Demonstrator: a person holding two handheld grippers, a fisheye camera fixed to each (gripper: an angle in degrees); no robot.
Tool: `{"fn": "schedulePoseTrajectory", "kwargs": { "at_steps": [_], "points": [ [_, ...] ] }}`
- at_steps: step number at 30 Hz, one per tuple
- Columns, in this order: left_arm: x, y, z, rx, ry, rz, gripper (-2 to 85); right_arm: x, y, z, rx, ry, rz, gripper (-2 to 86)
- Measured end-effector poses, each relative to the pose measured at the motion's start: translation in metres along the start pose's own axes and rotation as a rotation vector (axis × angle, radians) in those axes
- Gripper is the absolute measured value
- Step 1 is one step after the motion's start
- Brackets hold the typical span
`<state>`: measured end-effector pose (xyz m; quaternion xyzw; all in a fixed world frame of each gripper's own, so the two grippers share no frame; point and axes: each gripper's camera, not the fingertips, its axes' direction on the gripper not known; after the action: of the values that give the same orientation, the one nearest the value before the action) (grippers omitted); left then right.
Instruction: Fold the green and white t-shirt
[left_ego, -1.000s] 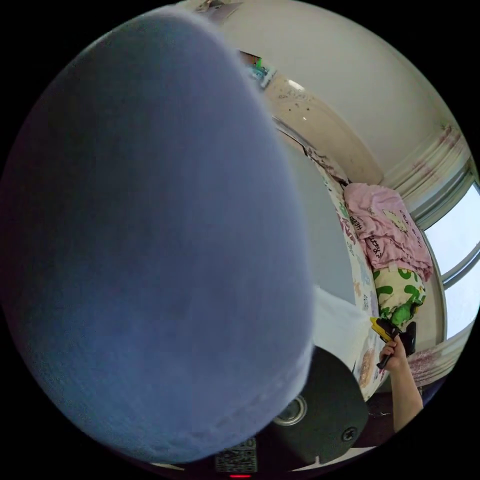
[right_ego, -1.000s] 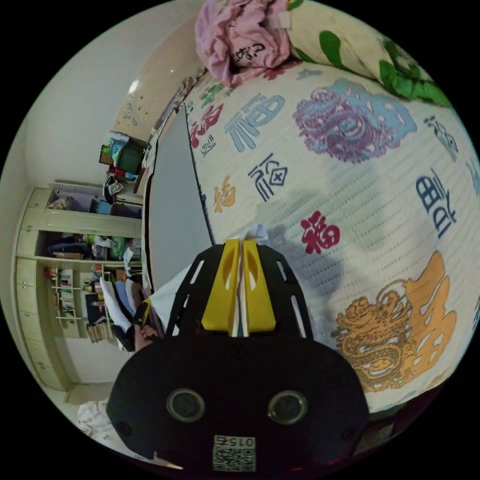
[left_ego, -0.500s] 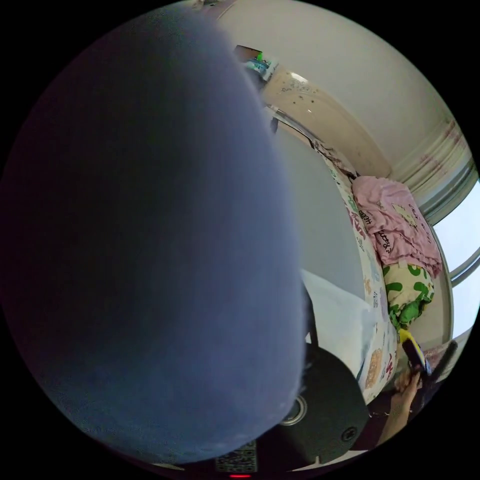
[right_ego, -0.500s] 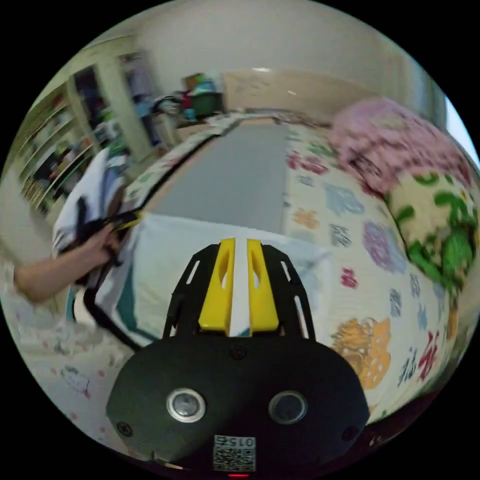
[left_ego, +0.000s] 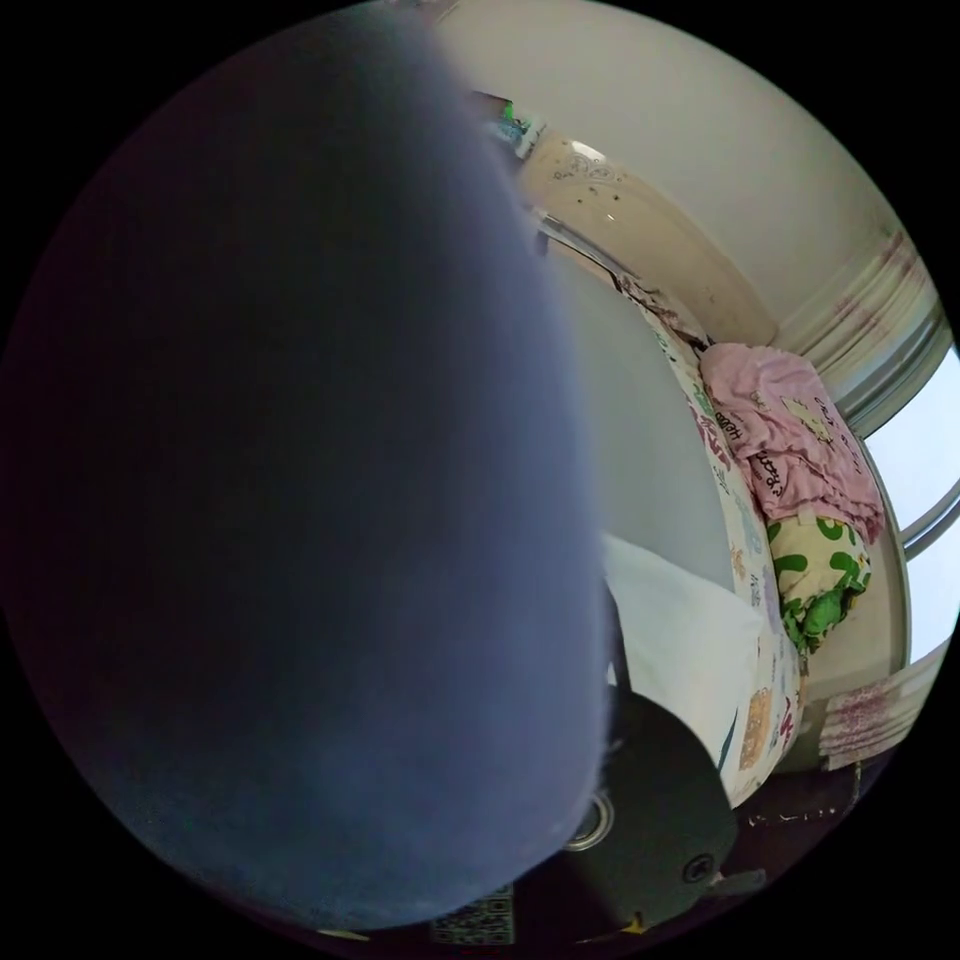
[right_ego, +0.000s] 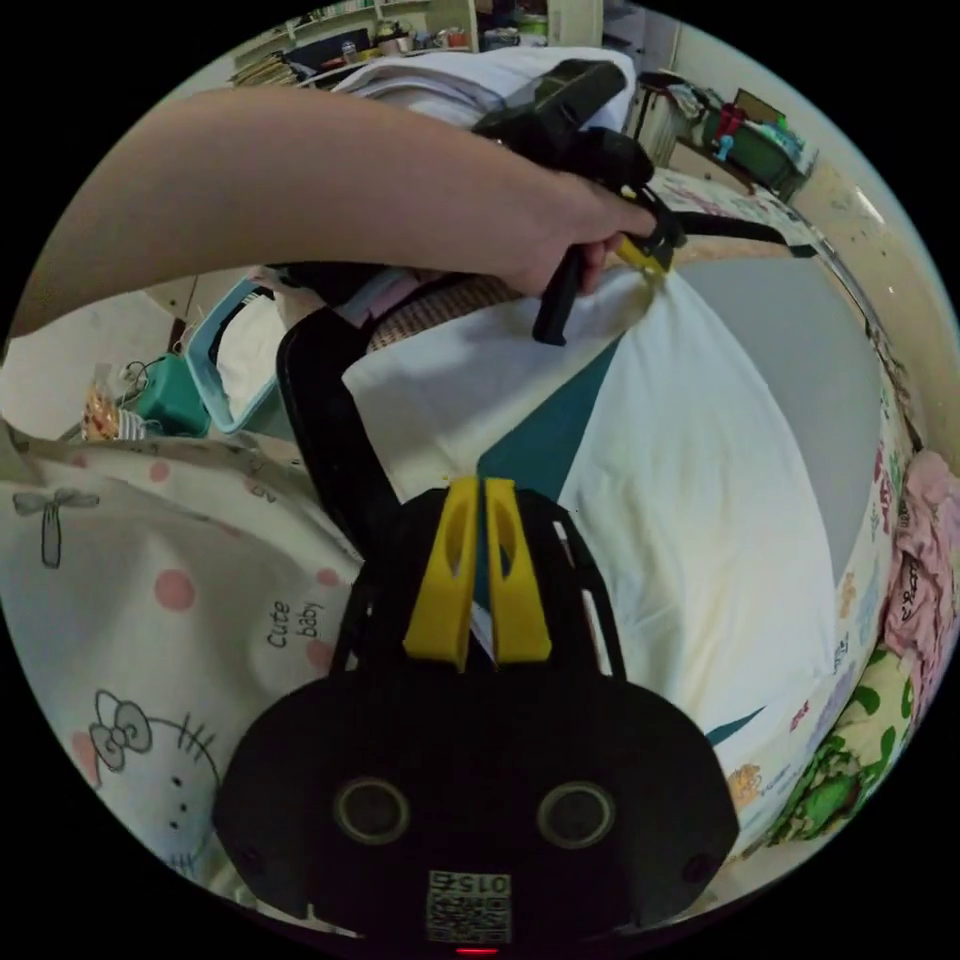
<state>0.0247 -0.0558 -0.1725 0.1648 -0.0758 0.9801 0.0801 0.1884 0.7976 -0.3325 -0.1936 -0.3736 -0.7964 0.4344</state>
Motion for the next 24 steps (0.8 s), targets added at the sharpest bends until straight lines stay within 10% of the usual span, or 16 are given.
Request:
{"fn": "schedulePoseTrajectory", "kwargs": {
  "at_steps": [12,24],
  "points": [
    [0.023,-0.130,-0.044,-0.119,0.005,-0.017,4.4,0.012,0.050,-0.048,0.147,-0.096,0.105,3.4],
    [0.218,-0.204,-0.170,-0.086,0.426,0.606,6.1,0.138,0.321,-0.153,0.626,0.050,1.283,6.4]
  ]
}}
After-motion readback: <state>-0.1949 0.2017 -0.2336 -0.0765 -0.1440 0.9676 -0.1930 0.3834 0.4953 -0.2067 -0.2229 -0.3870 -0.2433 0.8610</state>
